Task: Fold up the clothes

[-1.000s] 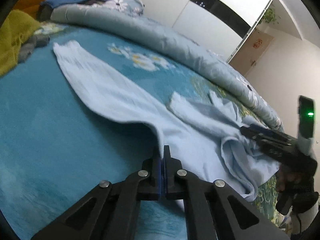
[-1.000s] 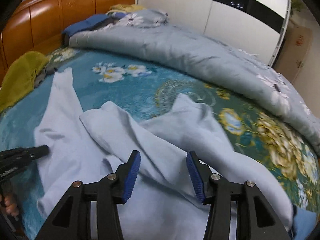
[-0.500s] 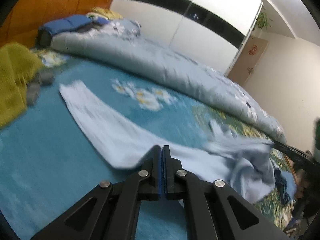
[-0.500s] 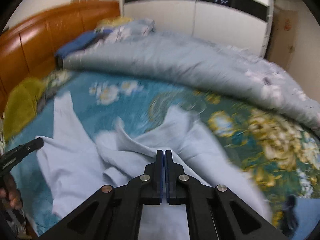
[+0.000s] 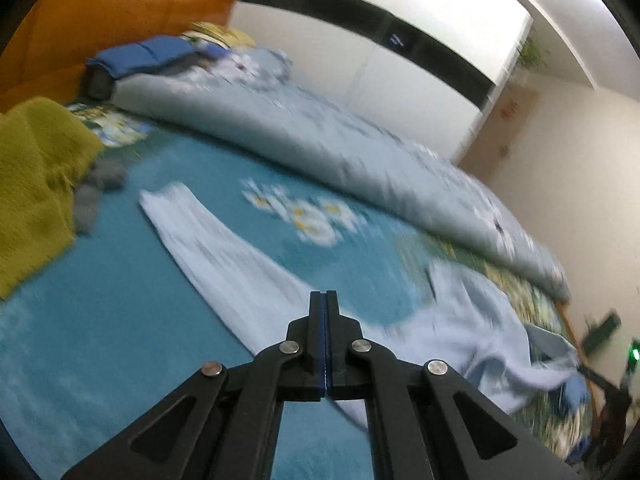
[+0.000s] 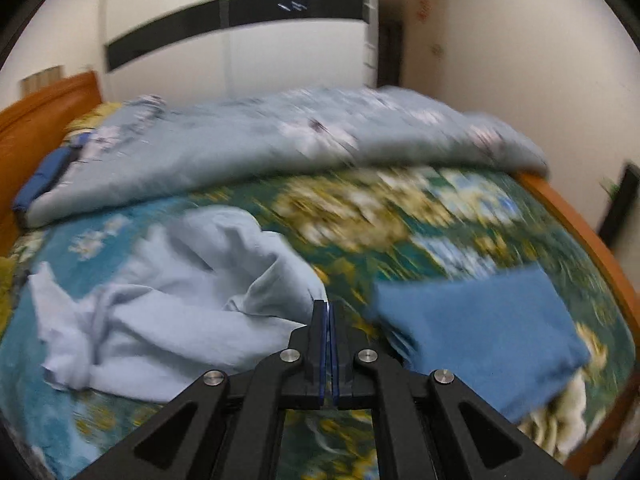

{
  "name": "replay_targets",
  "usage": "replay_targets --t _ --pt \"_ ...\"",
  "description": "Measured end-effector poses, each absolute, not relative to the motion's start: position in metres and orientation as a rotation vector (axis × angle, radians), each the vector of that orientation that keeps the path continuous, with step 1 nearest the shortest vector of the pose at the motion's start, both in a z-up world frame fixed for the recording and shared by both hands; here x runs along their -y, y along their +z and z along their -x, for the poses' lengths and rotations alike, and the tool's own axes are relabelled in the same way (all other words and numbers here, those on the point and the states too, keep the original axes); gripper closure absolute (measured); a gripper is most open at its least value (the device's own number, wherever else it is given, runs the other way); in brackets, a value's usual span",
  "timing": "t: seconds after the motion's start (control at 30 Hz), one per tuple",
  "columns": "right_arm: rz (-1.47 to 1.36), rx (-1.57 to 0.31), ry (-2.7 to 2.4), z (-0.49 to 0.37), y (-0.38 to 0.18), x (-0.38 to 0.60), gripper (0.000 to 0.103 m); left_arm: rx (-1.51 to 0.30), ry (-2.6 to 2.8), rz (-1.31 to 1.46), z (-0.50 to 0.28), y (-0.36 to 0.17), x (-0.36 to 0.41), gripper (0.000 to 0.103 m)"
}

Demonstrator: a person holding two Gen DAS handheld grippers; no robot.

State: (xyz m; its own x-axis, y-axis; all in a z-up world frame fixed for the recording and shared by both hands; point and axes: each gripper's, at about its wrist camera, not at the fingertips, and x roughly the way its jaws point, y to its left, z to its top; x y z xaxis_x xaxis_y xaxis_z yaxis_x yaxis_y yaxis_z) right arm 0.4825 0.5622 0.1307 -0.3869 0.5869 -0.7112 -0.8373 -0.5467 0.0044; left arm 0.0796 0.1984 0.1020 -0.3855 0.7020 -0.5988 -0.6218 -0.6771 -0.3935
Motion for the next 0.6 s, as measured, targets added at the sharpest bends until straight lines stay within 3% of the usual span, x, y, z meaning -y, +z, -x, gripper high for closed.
replay_targets --t 0.13,0.3,0.43,0.5,0.57,0.6 --pt "0.900 -0.484 1.960 -0.500 0.106 -0.572 0.102 0.001 2.041 1.037 -0.099 0.076 -0.217 0.103" --pt "0.861 -0.440 1.984 -0.500 0.123 -0.567 0.100 -0.083 1.994 1.043 -0.110 0.067 -0.221 0.102" --pt "0.818 -0.334 1.970 -0.499 0.146 -0.555 0.098 -0.163 1.984 1.052 -0.113 0.060 -0.211 0.081" --pt "0.818 -0.293 1.985 -0.491 0.151 -0.546 0.090 -0.114 1.936 1.094 -0.113 0.054 -0.210 0.075" --pt "0.851 -0.259 2.064 -0.467 0.146 -0.535 0.071 -0.048 1.859 1.136 -0.122 0.048 -0.217 0.075" --pt "0.886 -0.260 2.126 -0.449 0.140 -0.529 0.067 -0.015 1.819 1.156 -0.127 0.045 -0.221 0.075"
